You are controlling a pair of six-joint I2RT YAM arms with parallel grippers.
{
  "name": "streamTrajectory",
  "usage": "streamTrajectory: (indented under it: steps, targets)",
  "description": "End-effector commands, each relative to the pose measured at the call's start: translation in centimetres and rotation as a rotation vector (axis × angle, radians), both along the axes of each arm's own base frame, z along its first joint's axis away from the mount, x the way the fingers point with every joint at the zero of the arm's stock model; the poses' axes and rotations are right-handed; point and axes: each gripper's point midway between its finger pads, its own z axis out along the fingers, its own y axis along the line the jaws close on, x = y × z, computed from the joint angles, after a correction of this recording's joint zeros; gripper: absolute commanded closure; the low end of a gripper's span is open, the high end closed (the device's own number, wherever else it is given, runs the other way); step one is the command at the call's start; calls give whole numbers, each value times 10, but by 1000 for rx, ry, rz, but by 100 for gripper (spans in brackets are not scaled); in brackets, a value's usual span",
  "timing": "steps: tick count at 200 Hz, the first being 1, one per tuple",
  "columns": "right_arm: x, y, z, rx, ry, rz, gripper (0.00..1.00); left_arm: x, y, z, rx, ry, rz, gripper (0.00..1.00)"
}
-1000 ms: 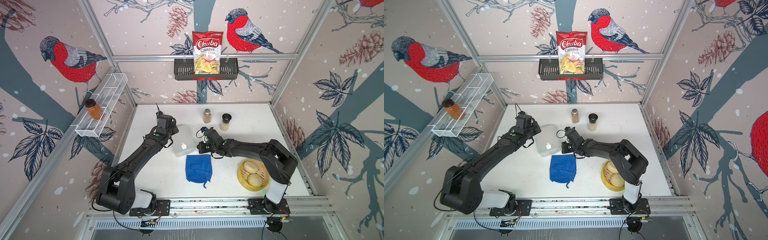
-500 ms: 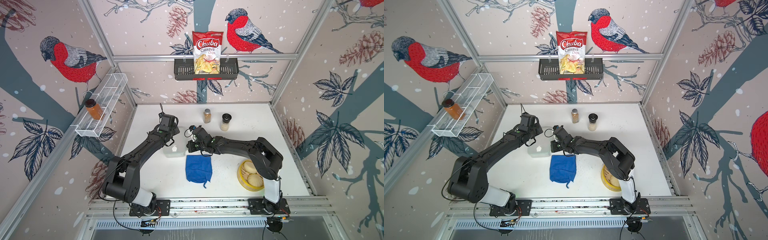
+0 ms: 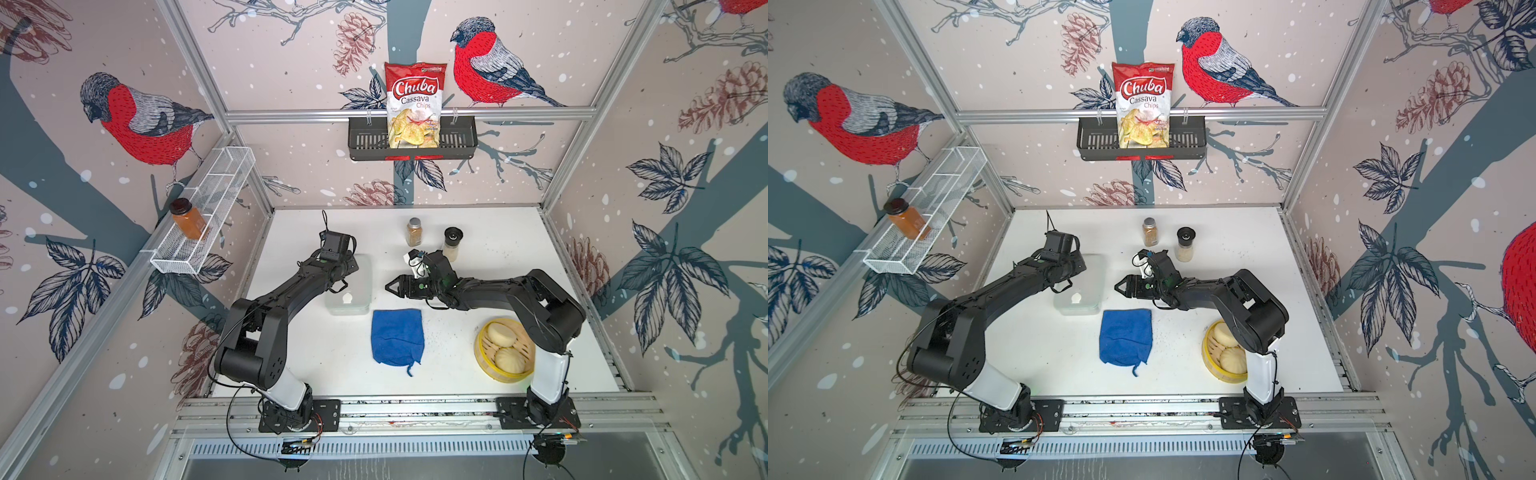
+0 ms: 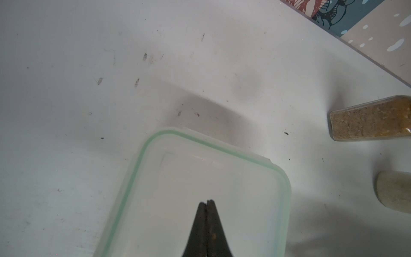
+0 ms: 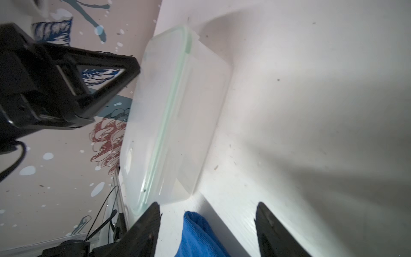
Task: Wipe the insides of the lunch boxes
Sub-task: Open the fastener of the lunch box.
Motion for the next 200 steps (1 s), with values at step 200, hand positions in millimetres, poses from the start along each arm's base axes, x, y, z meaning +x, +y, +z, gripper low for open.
streamTrajectory:
  steps: [200]
  targets:
    - [14, 71, 19, 479, 79, 197, 35, -50, -3, -83, -159, 186, 8, 84]
